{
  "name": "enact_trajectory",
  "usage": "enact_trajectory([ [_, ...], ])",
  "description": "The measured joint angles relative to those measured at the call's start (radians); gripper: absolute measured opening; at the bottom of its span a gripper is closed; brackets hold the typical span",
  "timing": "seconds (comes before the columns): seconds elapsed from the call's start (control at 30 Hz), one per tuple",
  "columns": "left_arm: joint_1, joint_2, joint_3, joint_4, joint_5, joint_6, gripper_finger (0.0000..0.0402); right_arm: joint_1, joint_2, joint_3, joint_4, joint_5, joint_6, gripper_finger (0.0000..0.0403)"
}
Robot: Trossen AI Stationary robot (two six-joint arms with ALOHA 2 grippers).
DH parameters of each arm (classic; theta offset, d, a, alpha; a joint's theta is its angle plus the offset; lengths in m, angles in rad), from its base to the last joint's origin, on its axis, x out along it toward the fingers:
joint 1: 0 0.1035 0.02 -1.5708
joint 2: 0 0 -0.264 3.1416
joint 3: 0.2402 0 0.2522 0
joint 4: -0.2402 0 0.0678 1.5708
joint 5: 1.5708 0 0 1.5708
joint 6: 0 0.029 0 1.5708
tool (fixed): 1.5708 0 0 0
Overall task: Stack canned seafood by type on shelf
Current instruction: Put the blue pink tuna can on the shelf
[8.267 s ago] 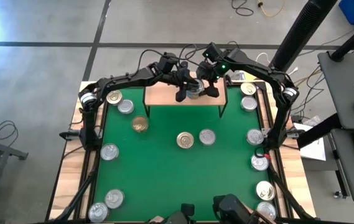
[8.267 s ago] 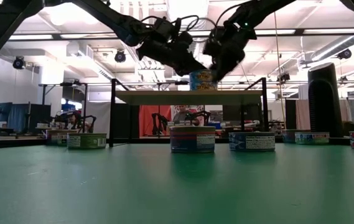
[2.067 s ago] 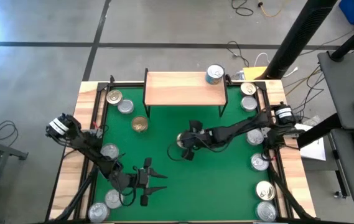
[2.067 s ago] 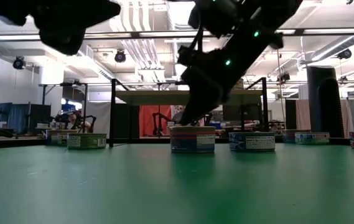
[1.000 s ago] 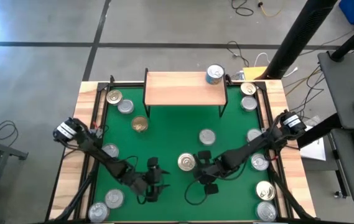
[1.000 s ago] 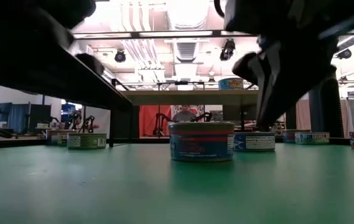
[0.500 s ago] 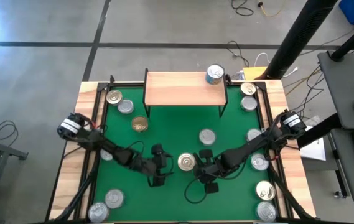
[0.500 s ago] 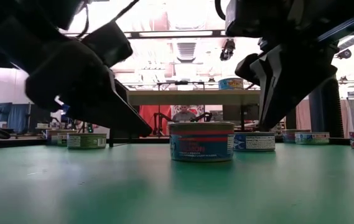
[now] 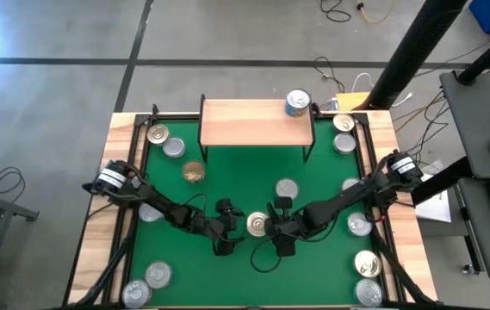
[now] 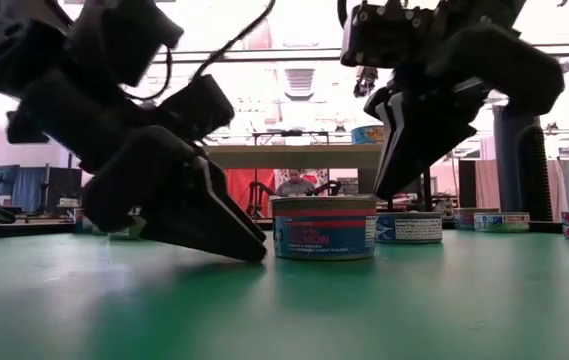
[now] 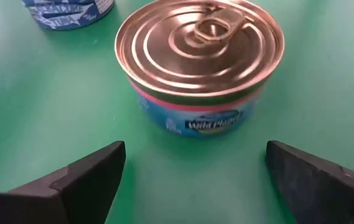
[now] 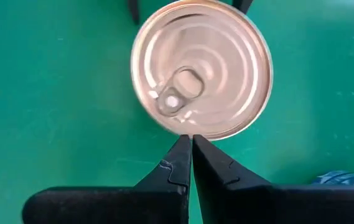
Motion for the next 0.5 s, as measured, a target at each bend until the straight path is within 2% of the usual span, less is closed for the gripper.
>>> enact_trajectory([
  [0.2,0.044,0.025,0.012,0.037,0.081,0.043,0.0373,-0.025,0.0,-0.013,-0.004,-0.013,0.031,0.0009],
  [0.33,0.055,0.025,0.005,0.04,0.1,0.07,0.0373,-0.028,0.0,-0.037,-0.018,-0.09,0.045,0.0009],
  [0.5,0.074,0.027,0.01,0.046,0.154,0.099,0.0373,-0.038,0.0,-0.065,0.031,-0.093,0.033,0.0009],
])
